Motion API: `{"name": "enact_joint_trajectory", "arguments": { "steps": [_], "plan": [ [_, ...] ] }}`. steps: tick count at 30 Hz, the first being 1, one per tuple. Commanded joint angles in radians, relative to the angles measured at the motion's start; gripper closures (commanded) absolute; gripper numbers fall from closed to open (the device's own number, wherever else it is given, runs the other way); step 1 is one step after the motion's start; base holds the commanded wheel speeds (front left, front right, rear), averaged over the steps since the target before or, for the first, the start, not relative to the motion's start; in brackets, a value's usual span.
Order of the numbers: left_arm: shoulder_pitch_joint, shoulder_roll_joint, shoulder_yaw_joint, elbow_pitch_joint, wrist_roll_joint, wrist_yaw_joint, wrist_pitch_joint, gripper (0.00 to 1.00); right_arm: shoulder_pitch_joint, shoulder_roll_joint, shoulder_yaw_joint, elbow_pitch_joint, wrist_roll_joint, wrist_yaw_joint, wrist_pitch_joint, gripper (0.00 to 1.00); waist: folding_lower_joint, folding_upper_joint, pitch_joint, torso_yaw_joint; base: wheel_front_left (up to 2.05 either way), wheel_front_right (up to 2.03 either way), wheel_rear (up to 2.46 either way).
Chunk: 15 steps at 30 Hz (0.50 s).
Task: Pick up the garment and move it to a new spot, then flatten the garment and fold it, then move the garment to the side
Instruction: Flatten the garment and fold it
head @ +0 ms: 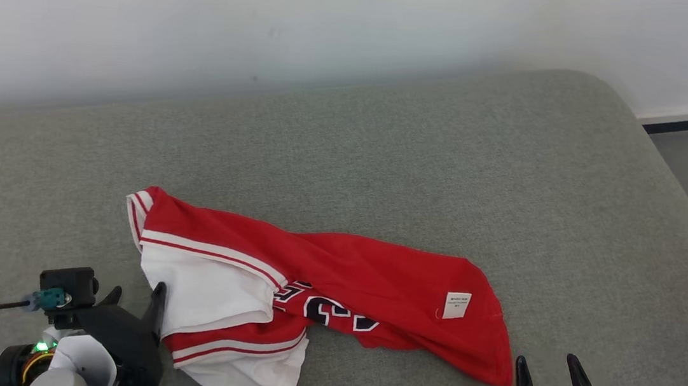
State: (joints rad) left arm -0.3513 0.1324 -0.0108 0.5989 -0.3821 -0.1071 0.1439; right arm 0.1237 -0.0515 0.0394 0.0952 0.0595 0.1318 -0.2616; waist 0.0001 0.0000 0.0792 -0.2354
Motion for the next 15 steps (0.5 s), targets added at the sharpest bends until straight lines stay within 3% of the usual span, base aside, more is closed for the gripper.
{"name": "enact_joint_trajectory", "arguments": {
  "steps": [1, 5, 7, 8, 9, 10, 12, 13, 15],
  "plan": [
    [-0.019, 0.008, 0.000, 0.006, -0.015, -0.007, 0.003, 0.00, -0.005, 0.001, -0.001, -0.004, 0.008, -0.002, -0.005, 0.00, -0.0001, 0.0000, 0.028, -0.040, 0.00, 0.00, 0.00],
    [-0.022, 0.014, -0.005, 0.026, -0.026, -0.011, 0.007, 0.00, -0.005, 0.002, -0.005, -0.002, 0.017, -0.002, -0.005, 0.00, -0.0001, 0.0000, 0.035, -0.055, 0.00, 0.00, 0.00],
    [-0.022, 0.024, -0.010, 0.029, -0.028, -0.013, 0.007, 0.15, -0.005, 0.002, -0.006, -0.004, 0.020, -0.002, -0.005, 0.00, -0.0001, 0.0000, 0.036, -0.056, 0.00, 0.00, 0.00],
    [-0.022, 0.026, -0.013, 0.031, -0.031, -0.014, 0.006, 0.39, -0.004, 0.002, -0.007, -0.005, 0.020, -0.002, -0.005, 0.00, -0.0001, 0.0000, 0.036, -0.056, 0.00, 0.00, 0.00],
    [-0.023, 0.027, -0.016, 0.031, -0.033, -0.016, 0.006, 0.46, -0.004, 0.002, -0.008, -0.006, 0.022, -0.002, -0.005, 0.00, -0.0001, 0.0000, 0.035, -0.054, 0.00, 0.00, 0.00],
    [-0.024, 0.027, -0.017, 0.029, -0.039, -0.016, 0.005, 0.41, -0.003, 0.002, -0.008, -0.006, 0.023, -0.002, -0.005, 0.00, -0.0001, 0.0000, 0.034, -0.052, 0.00, 0.00, 0.00],
    [-0.028, 0.031, -0.018, 0.016, -0.045, -0.016, -0.006, 0.07, 0.000, 0.002, -0.008, -0.008, 0.023, -0.002, -0.005, 0.00, -0.0001, 0.0000, 0.032, -0.046, 0.00, 0.00, 0.00],
    [-0.028, 0.032, -0.019, 0.012, -0.048, -0.015, -0.012, 0.00, 0.001, 0.002, -0.007, -0.008, 0.024, -0.002, -0.005, 0.00, -0.0001, 0.0000, 0.031, -0.043, 0.00, 0.00, 0.00],
    [-0.030, 0.034, -0.024, 0.001, -0.050, -0.016, -0.019, 0.00, 0.002, 0.002, -0.006, -0.009, 0.024, -0.002, -0.005, 0.00, -0.0001, 0.0000, 0.029, -0.037, 0.00, 0.00, 0.00]
  ]
}}
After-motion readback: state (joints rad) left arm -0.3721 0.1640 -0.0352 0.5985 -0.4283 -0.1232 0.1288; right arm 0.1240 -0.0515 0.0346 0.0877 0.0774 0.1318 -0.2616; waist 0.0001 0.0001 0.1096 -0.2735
